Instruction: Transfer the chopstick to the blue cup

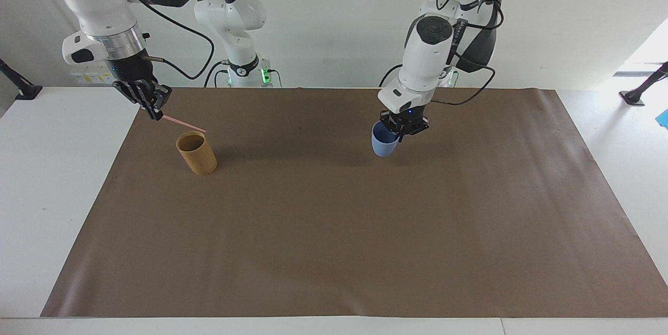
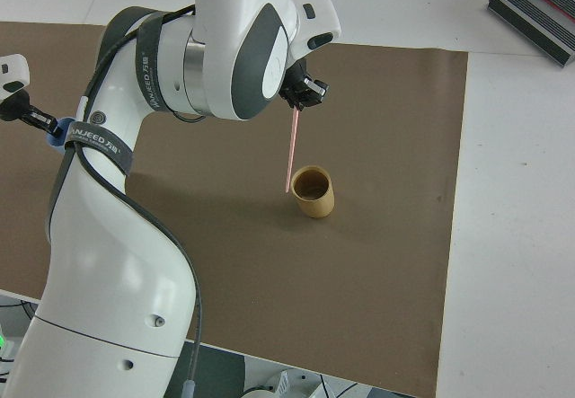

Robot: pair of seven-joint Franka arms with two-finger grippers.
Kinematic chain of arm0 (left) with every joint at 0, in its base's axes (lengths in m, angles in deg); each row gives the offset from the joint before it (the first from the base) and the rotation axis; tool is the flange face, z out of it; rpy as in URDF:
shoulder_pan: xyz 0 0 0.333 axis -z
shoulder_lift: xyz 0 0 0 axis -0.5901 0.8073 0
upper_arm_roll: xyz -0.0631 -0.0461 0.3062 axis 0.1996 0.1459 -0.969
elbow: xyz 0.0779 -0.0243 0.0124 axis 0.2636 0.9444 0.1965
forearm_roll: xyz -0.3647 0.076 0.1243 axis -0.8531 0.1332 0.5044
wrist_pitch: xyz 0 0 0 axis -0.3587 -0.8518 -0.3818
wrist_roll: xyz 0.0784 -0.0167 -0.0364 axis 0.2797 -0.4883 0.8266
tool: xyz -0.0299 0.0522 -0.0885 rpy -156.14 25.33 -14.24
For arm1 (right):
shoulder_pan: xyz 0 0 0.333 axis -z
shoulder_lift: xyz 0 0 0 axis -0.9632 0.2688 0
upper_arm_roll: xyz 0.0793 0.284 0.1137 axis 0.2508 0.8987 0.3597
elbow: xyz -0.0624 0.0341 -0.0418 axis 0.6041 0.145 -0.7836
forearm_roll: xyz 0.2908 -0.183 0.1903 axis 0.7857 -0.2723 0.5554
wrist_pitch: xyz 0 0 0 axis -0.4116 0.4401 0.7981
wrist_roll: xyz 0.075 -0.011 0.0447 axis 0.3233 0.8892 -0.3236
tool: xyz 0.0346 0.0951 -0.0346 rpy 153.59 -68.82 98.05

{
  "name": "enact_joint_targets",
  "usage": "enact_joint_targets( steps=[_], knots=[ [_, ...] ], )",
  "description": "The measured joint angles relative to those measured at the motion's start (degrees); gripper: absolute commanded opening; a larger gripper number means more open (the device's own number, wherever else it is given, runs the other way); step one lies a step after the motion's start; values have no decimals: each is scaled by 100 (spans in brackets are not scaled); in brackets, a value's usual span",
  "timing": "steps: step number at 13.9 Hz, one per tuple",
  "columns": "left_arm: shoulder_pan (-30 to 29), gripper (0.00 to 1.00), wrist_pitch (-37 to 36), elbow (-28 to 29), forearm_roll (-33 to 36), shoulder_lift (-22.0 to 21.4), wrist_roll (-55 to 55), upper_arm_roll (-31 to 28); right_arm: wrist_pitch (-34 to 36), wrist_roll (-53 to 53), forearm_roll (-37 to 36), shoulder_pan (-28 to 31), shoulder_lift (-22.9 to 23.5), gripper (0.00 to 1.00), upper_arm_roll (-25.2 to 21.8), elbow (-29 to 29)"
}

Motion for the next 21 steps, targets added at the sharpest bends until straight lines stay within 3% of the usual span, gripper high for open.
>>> enact_joint_targets(
  steps=[5,8,12,19,20,21],
  knots=[
    [666,0,770,-193,0,670,547,-1,9,1941,493,-48,0,0,590,47],
    [746,0,1022,-238,3,805,631,-3,20,2620,1012,-61,0,0,605,47],
    [917,0,1241,-241,11,973,655,0,20,3862,1086,-297,0,0,751,48],
    [972,2,1535,-171,233,1141,721,-7,20,3957,1086,-397,0,0,761,47],
    [973,18,1651,-140,233,1148,761,-7,20,3957,1101,-397,-2,0,762,40],
    [973,65,1714,-118,234,1151,779,-6,20,3957,1139,-397,-5,0,764,27]
  ],
)
